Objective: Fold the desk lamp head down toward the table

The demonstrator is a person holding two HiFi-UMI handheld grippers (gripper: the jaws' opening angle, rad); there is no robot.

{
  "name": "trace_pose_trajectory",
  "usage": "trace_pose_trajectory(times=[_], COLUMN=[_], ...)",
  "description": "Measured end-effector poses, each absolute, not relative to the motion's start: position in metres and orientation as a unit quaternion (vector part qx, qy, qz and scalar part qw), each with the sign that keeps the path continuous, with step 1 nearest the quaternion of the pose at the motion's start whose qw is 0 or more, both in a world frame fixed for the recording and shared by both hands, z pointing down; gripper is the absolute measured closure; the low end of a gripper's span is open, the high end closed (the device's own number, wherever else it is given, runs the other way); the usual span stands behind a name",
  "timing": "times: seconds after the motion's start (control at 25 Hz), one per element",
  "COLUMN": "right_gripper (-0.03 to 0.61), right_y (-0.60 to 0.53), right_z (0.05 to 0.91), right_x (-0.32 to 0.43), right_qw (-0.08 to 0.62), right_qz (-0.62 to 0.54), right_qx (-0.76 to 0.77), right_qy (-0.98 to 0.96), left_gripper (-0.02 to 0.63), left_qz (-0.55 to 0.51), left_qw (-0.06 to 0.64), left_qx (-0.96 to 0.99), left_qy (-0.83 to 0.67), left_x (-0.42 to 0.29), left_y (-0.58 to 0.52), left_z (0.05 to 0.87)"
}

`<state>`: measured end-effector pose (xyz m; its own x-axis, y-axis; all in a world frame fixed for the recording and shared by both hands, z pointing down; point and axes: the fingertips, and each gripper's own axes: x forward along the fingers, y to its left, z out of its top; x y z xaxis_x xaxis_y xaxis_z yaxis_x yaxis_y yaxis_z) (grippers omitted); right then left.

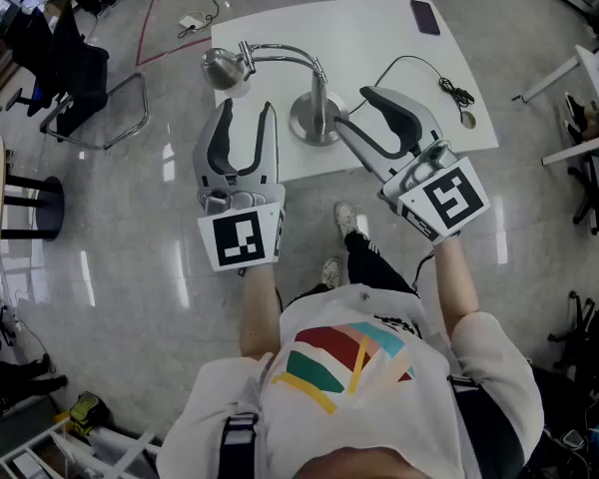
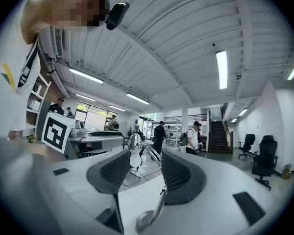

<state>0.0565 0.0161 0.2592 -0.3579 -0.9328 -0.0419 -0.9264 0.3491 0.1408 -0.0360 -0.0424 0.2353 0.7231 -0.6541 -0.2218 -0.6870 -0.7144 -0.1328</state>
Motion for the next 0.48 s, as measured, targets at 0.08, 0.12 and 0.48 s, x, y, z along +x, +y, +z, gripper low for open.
trace_pose_trajectory(times=[0.08, 0.12, 0.48], right_gripper=[0.377, 0.377, 0.377], right_y=[-0.011, -0.025, -0.135], right_z=[0.259, 0.260, 0.277], right_x=[0.066, 0.071, 0.106], right_qw=[0.046, 0.060, 0.140], right_qz=[-0.072, -0.072, -0.062], right_qx=[0.533, 0.516, 0.343], right_qy=[-0.842, -0.852, -0.927], left_gripper=[0.387, 0.387, 0.483], left_qz=[0.079, 0.077, 0.015], left_qw=[0.113, 0.115, 0.112], left_qx=[-0.921, -0.921, -0.904], left_qy=[0.363, 0.364, 0.411], left_x=[-0.020, -0.012, 0.052], left_y=[-0.059, -0.067, -0.130], left_z=[0.233, 0.233, 0.241])
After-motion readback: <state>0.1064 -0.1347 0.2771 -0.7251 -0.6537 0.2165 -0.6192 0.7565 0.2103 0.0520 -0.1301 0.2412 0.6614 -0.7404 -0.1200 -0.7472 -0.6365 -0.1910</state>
